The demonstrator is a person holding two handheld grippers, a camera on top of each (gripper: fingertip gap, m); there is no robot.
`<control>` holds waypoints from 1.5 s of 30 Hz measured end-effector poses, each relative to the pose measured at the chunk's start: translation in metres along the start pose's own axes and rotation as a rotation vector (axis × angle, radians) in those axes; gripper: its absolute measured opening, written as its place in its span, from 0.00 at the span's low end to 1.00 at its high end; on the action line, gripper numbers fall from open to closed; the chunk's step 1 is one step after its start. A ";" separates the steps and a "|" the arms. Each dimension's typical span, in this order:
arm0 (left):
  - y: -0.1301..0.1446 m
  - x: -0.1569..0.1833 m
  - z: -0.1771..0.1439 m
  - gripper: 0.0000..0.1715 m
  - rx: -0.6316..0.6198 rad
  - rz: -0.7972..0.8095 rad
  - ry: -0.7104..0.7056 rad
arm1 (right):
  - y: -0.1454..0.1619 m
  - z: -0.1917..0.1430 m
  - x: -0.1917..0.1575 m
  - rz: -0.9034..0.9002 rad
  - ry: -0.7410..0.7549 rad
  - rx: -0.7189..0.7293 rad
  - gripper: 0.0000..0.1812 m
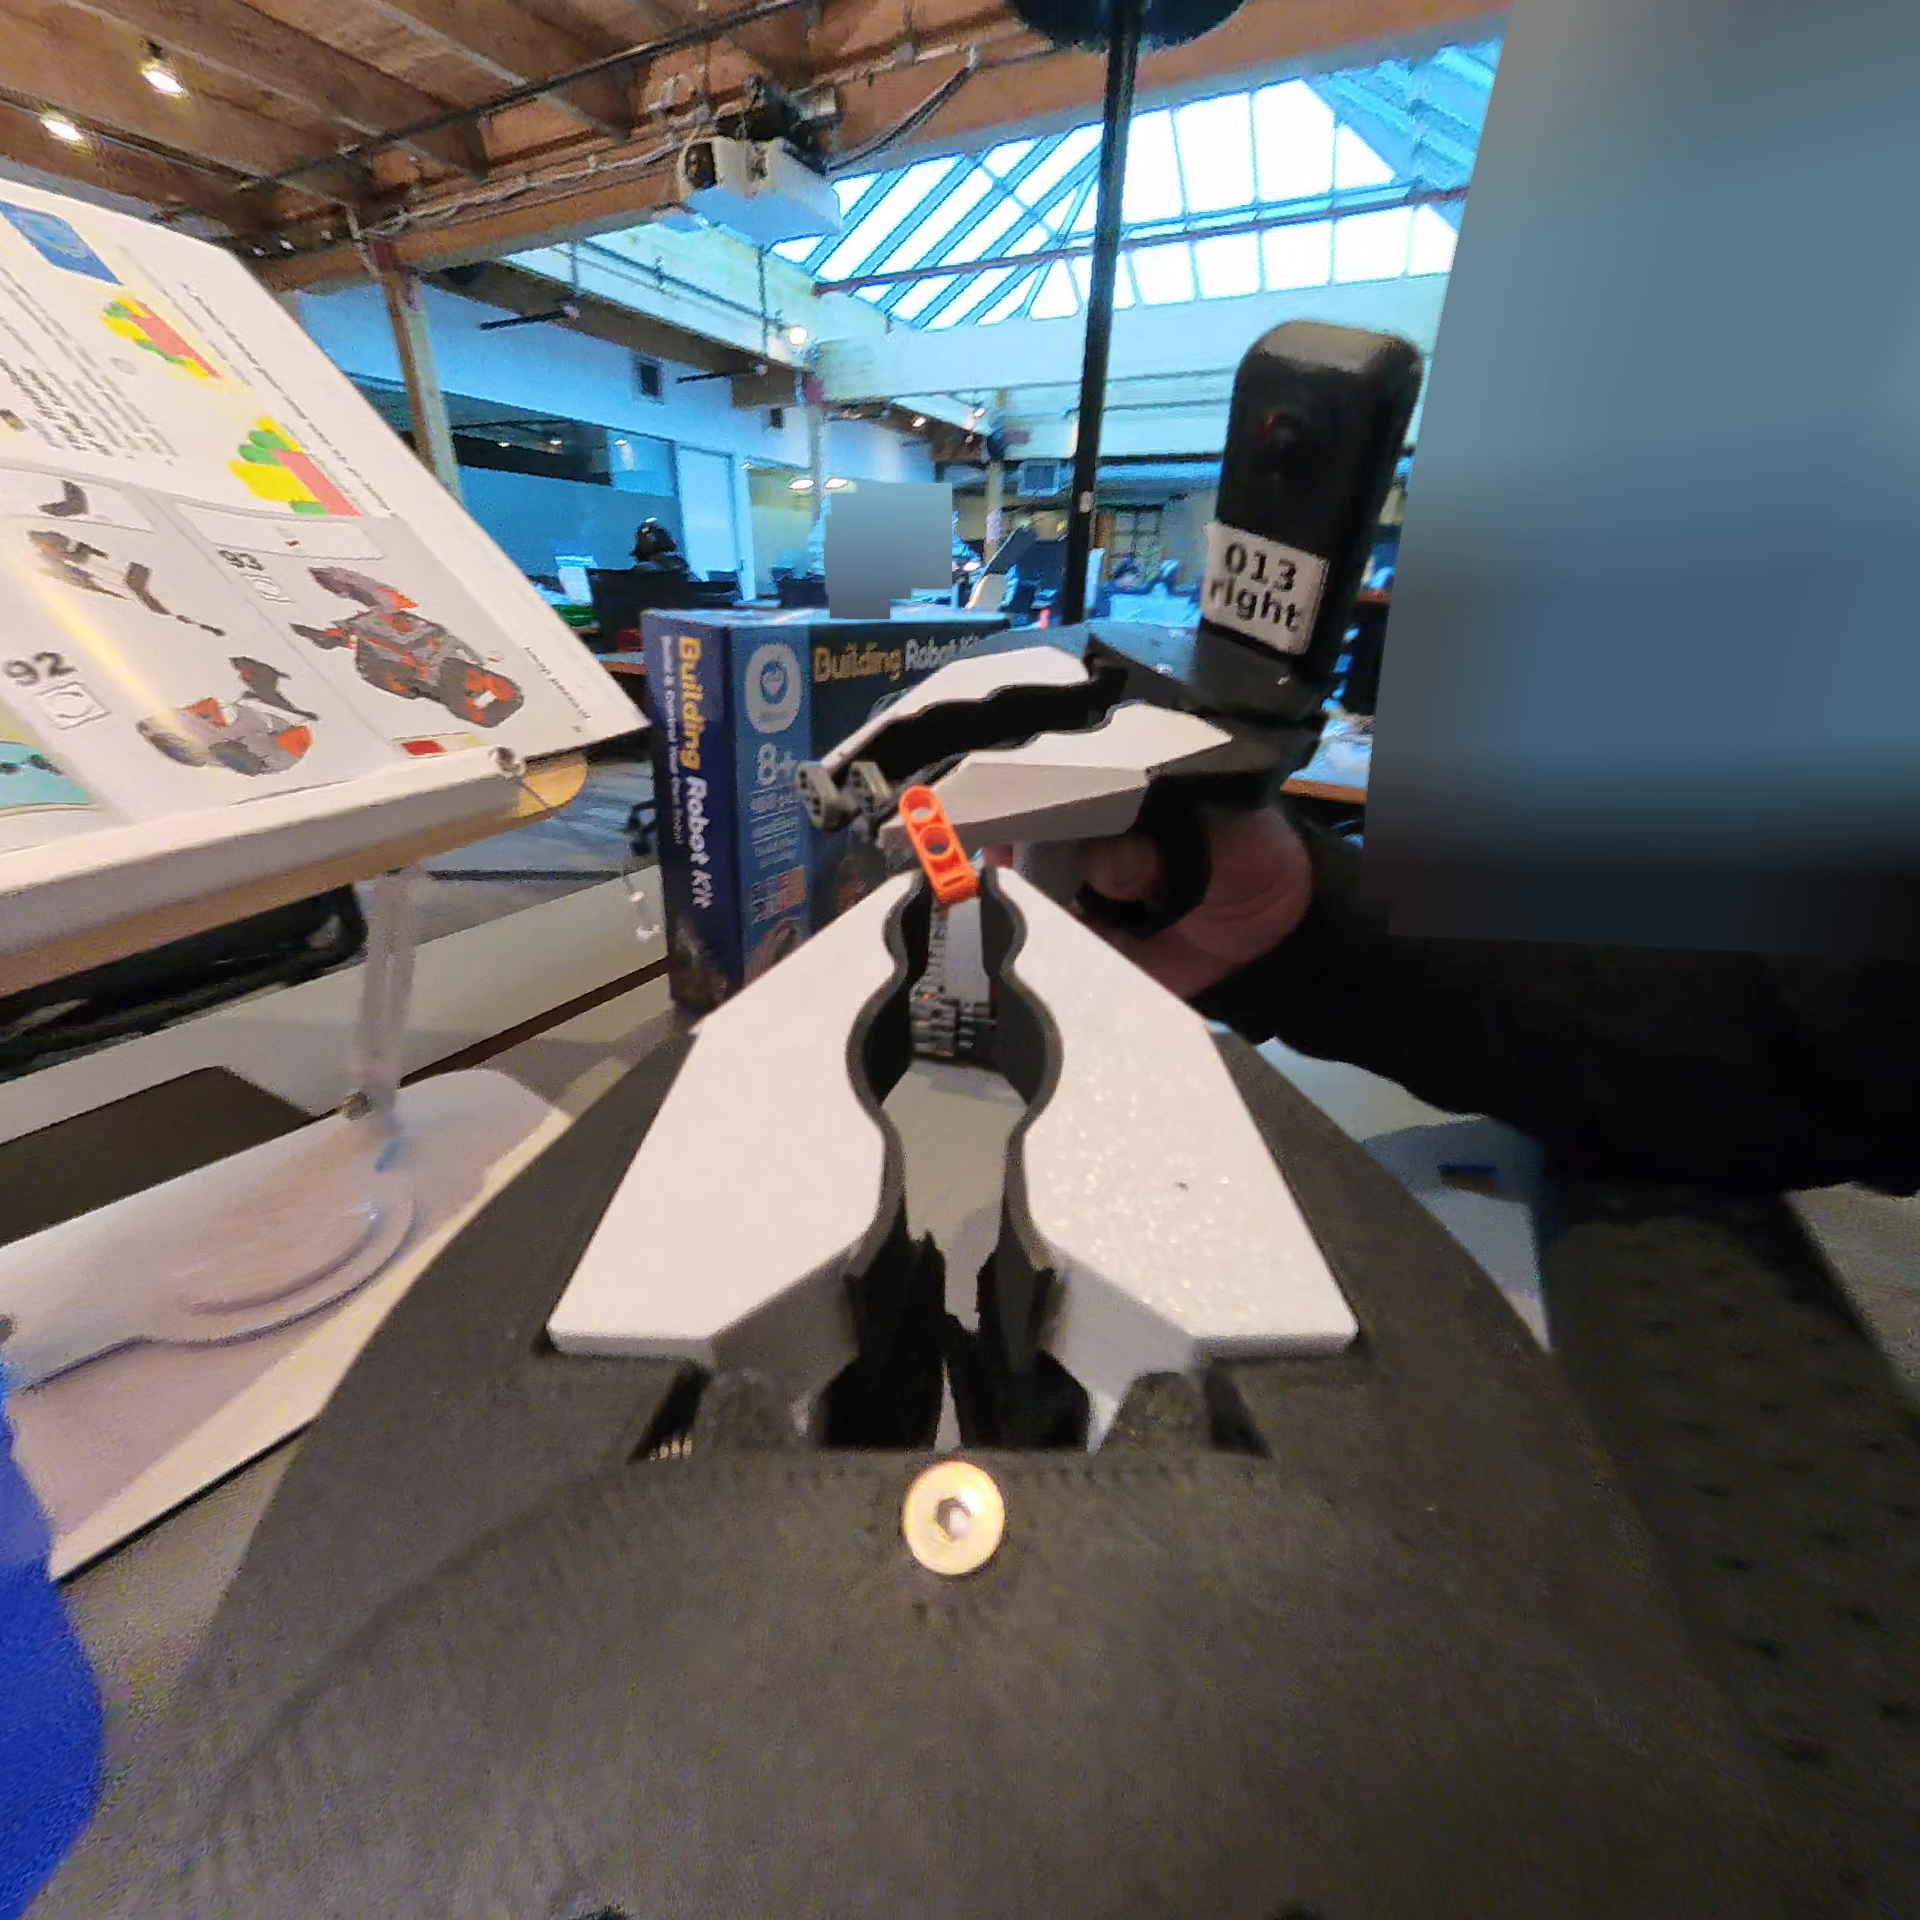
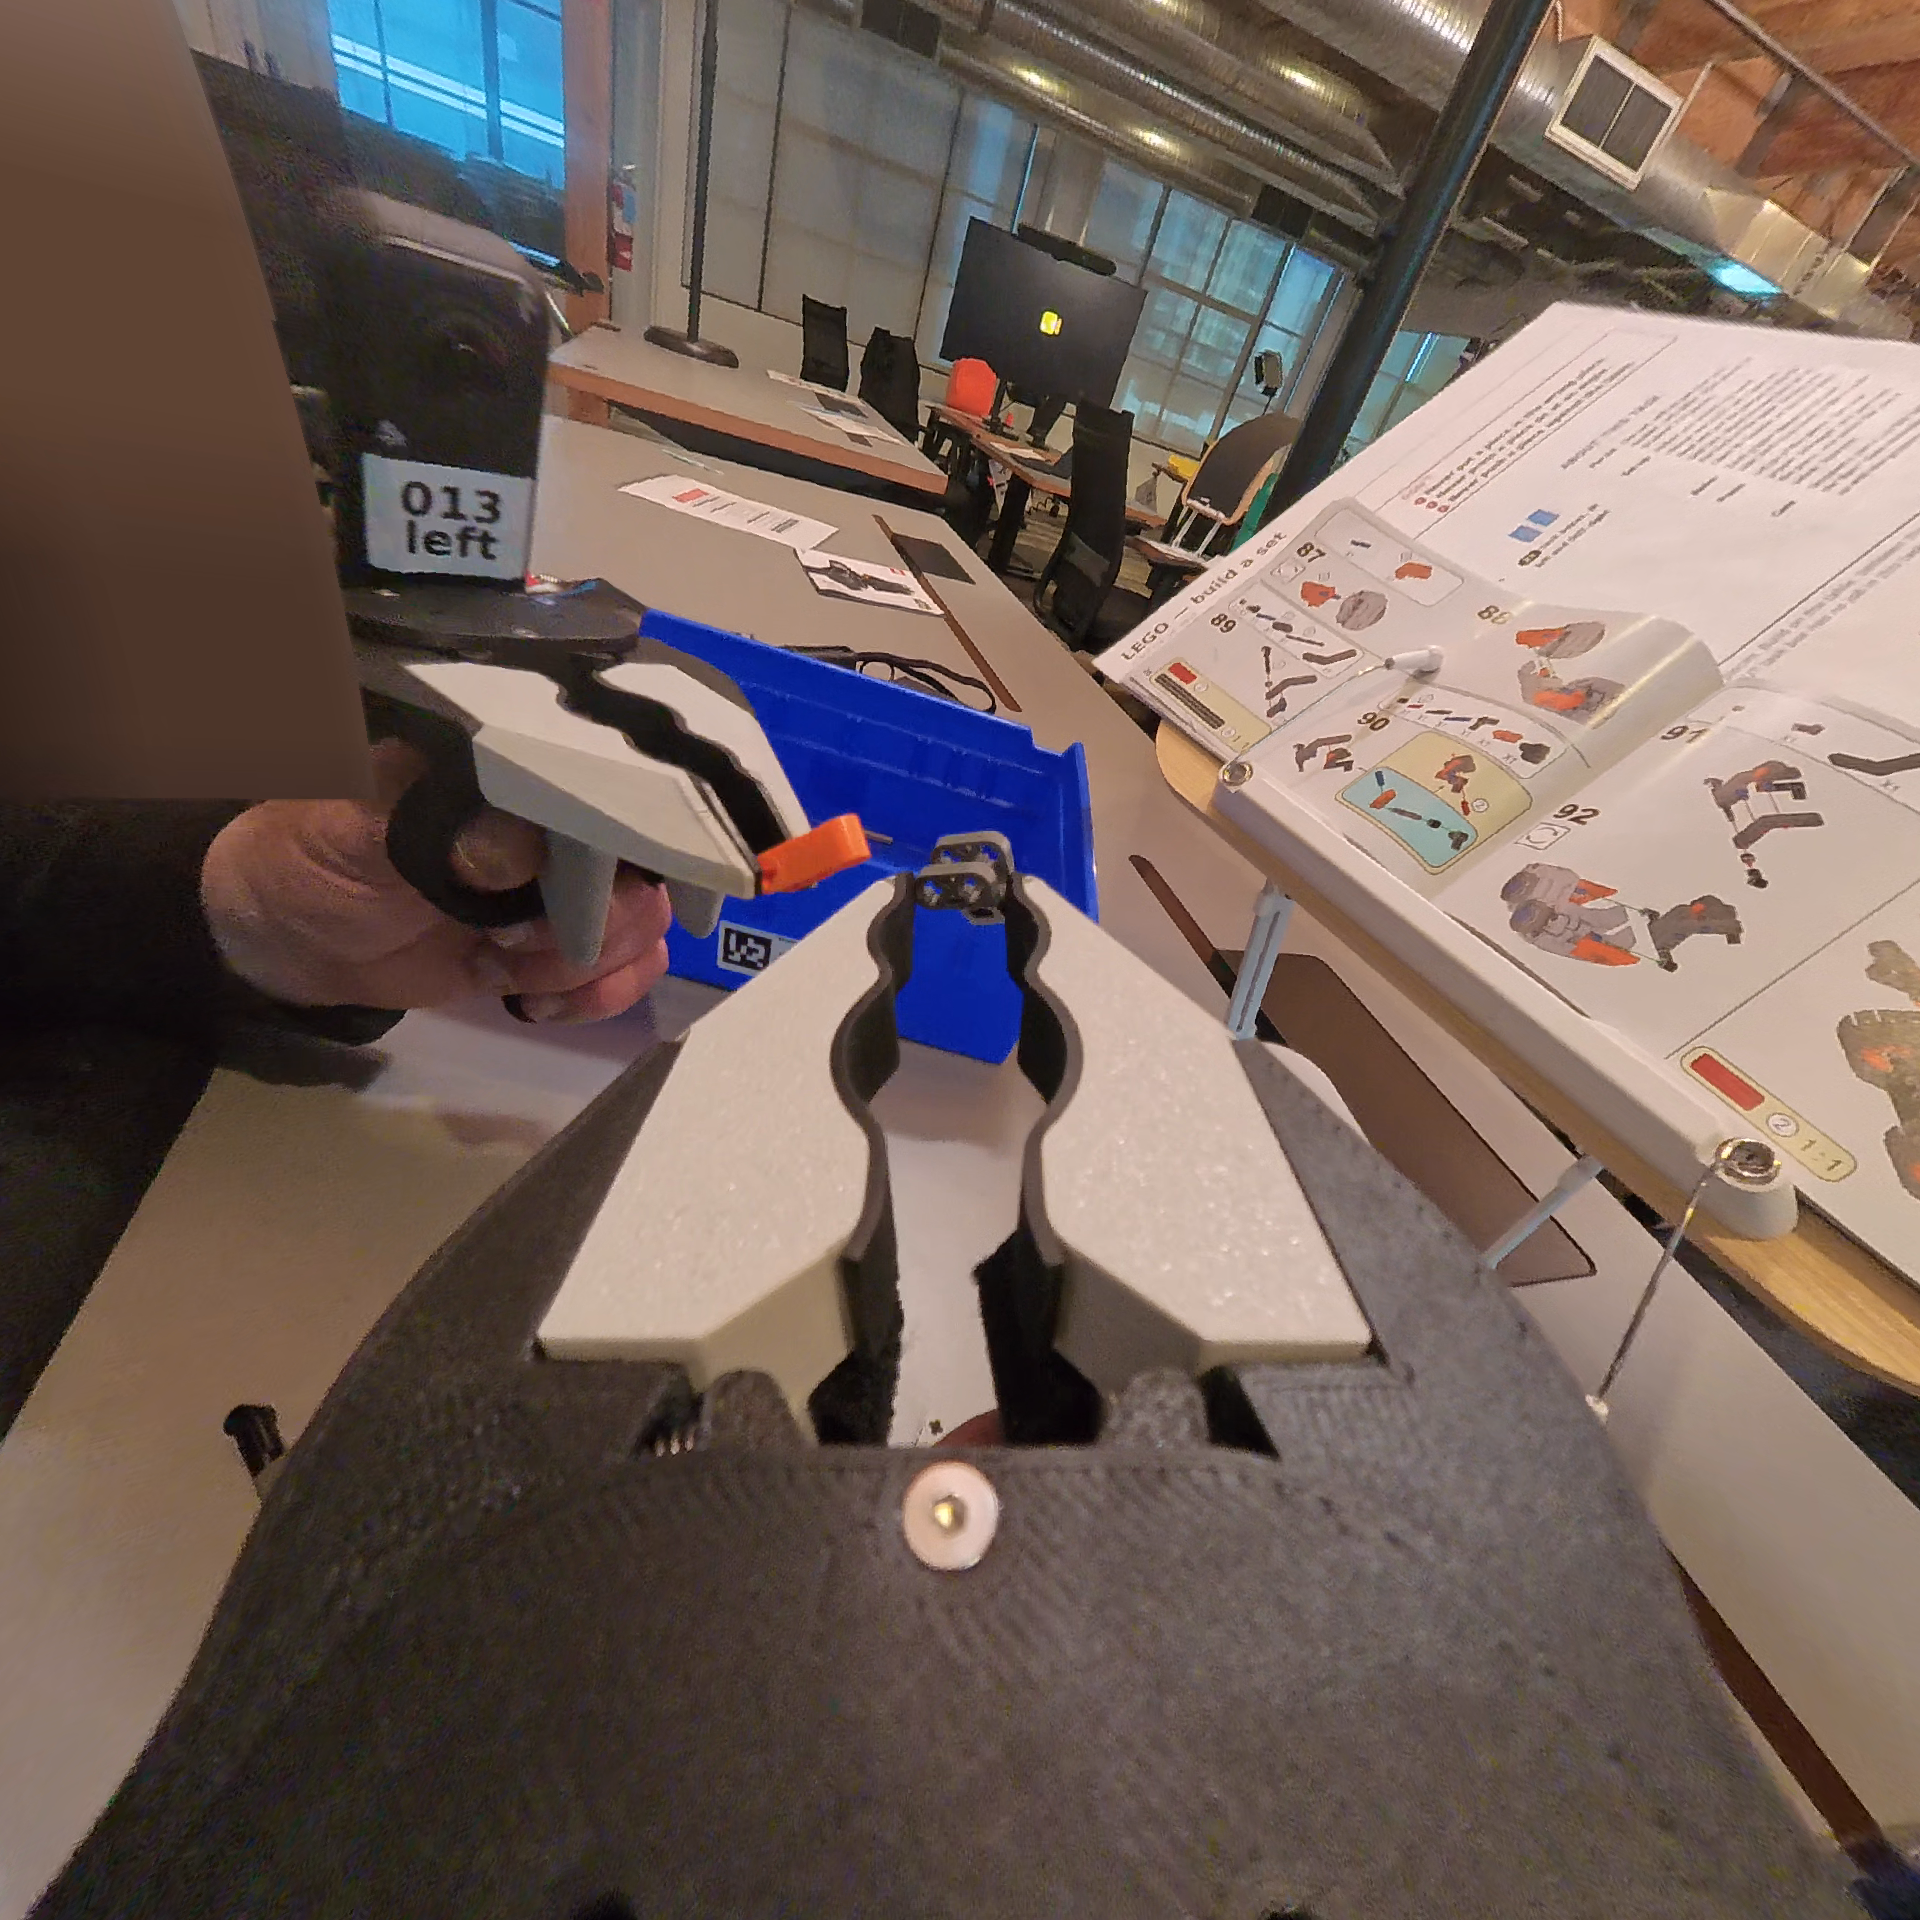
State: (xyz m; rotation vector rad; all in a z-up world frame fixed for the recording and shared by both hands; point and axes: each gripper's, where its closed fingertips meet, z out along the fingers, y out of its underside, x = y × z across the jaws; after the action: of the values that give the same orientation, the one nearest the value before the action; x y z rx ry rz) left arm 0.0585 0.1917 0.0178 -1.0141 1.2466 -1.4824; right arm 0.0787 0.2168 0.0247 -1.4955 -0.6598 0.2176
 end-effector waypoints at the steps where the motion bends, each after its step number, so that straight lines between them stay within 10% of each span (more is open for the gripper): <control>1: -0.003 0.000 0.001 0.04 0.013 -0.016 0.011 | -0.002 -0.001 0.000 0.000 0.001 0.006 0.08; 45: -0.023 0.003 0.015 0.04 0.071 -0.139 0.139 | -0.020 -0.009 0.002 -0.005 0.019 0.052 0.08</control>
State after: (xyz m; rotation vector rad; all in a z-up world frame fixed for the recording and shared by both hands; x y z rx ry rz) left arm 0.0688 0.1872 0.0432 -0.9810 1.2306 -1.7176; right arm 0.0802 0.2086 0.0449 -1.4442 -0.6385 0.2154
